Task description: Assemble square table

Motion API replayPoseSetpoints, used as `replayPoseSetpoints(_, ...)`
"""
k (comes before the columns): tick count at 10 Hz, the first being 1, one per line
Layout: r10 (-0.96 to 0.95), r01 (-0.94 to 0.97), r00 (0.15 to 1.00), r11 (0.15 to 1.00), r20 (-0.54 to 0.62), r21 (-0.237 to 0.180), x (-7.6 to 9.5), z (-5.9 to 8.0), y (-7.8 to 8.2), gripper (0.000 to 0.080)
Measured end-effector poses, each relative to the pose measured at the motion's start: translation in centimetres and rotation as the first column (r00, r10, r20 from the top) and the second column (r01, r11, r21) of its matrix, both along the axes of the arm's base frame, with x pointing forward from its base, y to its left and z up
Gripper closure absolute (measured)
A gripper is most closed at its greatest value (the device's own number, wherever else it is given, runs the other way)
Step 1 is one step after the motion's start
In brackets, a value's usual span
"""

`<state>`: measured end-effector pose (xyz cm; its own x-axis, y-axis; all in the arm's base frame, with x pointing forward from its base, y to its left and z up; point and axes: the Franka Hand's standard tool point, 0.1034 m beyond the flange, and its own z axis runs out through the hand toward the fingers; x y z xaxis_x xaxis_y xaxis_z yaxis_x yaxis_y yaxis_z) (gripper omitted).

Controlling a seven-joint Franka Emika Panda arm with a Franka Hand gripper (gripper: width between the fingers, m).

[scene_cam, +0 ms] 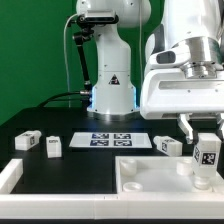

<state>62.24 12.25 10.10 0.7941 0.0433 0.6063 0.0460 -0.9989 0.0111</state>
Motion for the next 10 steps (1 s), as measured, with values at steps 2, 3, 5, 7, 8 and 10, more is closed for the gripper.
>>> replayPoseSetpoints(2, 0.007, -0.007, 1.000, 1.000, -0.002, -0.004, 0.2, -0.3, 0.2, 0.0509)
replayPoseSetpoints(3, 0.010, -0.010, 1.000, 1.000, -0.005, -0.008, 0.1, -0.6, 0.2, 0.0509)
replayPoseSetpoints(5, 0.014, -0.014, 1.000, 1.000, -0.007, -0.013, -0.2, -1.2, 0.2, 0.0509)
replayPoseSetpoints(7, 0.007, -0.007, 1.000, 1.000, 0.004, -0.009, -0.4, -1.2, 0.1, 0.0509)
replayPoseSetpoints(8, 0.010, -0.010, 1.000, 1.000, 0.001, -0.011, -0.3, -1.2, 0.1, 0.0509)
replayPoseSetpoints(10, 0.021, -0.021, 1.000, 1.000, -0.018, -0.023, -0.4, -1.4, 0.1, 0.0508)
